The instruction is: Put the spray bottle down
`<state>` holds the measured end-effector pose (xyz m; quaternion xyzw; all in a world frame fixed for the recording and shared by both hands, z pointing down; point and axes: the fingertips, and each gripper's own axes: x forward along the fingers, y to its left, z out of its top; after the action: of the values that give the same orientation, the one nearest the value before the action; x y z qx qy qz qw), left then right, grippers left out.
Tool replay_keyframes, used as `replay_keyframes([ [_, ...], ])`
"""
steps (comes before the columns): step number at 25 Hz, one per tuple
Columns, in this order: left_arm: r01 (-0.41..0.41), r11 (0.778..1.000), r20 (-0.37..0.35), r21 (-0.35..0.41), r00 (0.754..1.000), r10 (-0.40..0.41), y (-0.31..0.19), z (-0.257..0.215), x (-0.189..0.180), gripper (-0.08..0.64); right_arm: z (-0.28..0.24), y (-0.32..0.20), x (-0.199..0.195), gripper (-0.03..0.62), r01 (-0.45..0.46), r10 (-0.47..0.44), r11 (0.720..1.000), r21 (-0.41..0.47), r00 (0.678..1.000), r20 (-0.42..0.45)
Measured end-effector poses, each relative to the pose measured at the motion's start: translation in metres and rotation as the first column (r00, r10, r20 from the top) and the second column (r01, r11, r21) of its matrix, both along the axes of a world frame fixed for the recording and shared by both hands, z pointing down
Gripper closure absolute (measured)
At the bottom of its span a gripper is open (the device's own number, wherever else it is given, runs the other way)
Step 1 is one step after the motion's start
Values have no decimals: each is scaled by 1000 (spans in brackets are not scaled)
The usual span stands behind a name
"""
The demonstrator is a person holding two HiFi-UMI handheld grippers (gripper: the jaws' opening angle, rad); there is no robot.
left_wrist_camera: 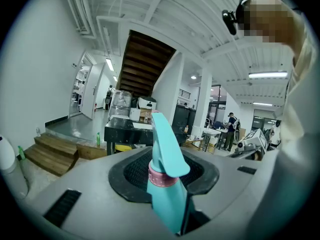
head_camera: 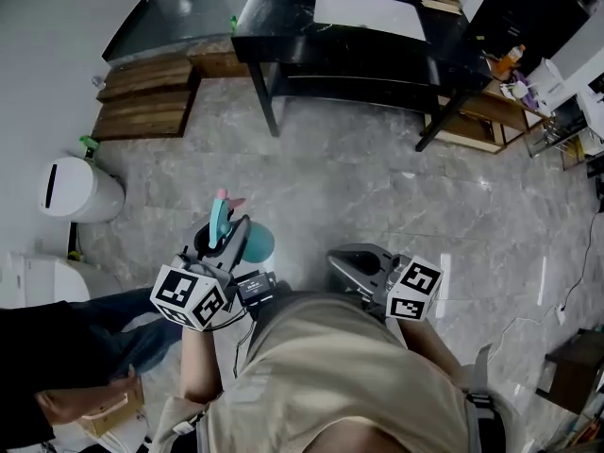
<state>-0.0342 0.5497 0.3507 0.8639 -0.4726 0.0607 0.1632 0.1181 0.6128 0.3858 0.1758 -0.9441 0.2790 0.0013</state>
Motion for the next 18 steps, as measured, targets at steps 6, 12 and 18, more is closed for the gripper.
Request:
replay_keyframes([
  [6,19,1000,17,5,1000,-19,-6,-5,31,428,-4,-7,31,569,26,-26,999,26,1000,0],
  [12,31,999,43,15,999,-31,-12,-11,67,428,-2,-15,65,569,54,-55,998,22,998,17],
  [18,76,997,93,15,993,-77,-14,-15,84,428,1,-22,81,569,117,-117,993,7,992,47],
])
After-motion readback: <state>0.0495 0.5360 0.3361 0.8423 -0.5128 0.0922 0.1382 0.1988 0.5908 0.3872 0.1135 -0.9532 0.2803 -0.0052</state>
